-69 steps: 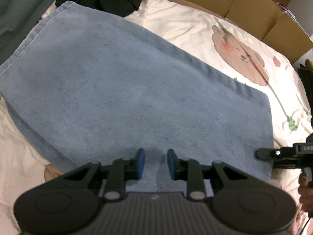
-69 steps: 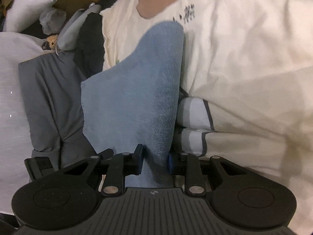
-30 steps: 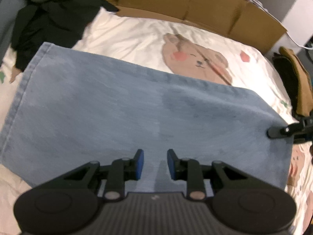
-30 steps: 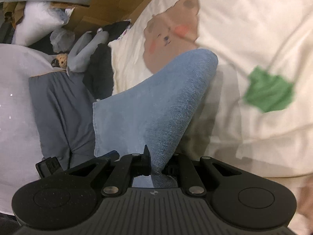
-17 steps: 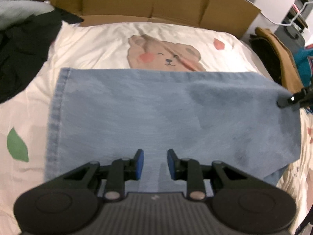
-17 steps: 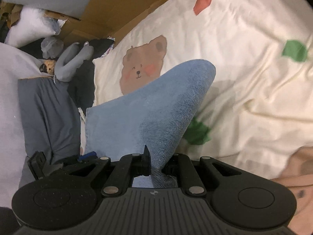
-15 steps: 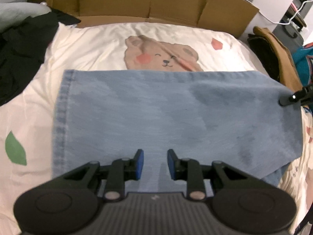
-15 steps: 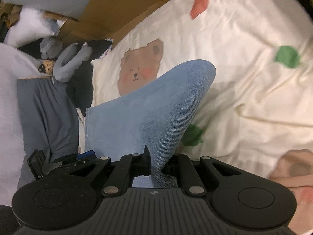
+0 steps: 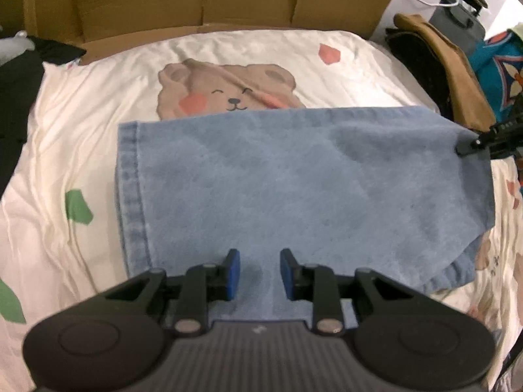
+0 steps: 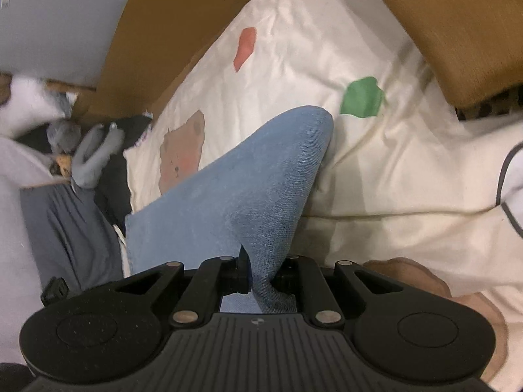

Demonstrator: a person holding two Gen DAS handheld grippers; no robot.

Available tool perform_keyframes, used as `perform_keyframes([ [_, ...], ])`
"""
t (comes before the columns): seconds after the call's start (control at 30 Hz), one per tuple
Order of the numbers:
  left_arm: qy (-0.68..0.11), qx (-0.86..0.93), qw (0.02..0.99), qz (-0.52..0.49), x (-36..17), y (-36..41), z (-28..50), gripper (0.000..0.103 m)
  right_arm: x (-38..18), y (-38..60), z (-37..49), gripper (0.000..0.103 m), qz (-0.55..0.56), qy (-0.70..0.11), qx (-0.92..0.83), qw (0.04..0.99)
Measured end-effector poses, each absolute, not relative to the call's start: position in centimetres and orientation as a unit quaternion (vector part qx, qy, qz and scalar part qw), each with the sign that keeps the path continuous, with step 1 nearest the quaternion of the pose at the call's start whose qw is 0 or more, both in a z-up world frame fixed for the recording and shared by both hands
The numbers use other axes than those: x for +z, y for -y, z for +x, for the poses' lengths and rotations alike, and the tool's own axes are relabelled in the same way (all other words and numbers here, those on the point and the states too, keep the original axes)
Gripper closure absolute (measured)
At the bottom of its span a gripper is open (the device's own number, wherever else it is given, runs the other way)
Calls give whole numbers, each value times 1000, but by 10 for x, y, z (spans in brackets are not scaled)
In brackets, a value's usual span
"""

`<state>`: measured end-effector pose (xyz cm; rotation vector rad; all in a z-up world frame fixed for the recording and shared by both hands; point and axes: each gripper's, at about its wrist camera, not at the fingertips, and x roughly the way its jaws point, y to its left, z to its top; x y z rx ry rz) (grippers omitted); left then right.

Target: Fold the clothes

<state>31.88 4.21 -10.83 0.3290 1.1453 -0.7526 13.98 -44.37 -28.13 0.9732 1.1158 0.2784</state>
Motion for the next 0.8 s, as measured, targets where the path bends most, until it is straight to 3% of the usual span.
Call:
perform_keyframes([
  [0.23, -534, -351, 753, 158, -109, -31, 323, 72, -301, 454, 123, 81, 469, -472, 157, 730],
  [0.3, -535, -352, 752, 156, -110, -27, 323, 72, -306, 458, 117, 65, 467, -473, 155, 731],
  [0.33, -535, -353, 752, 155, -110, -25, 323, 72, -309, 460, 112, 62, 469, -472, 153, 731],
  [0.8, -539, -367, 742, 155, -114, -5, 315, 70, -343, 438, 39, 62, 524, -457, 155, 702],
])
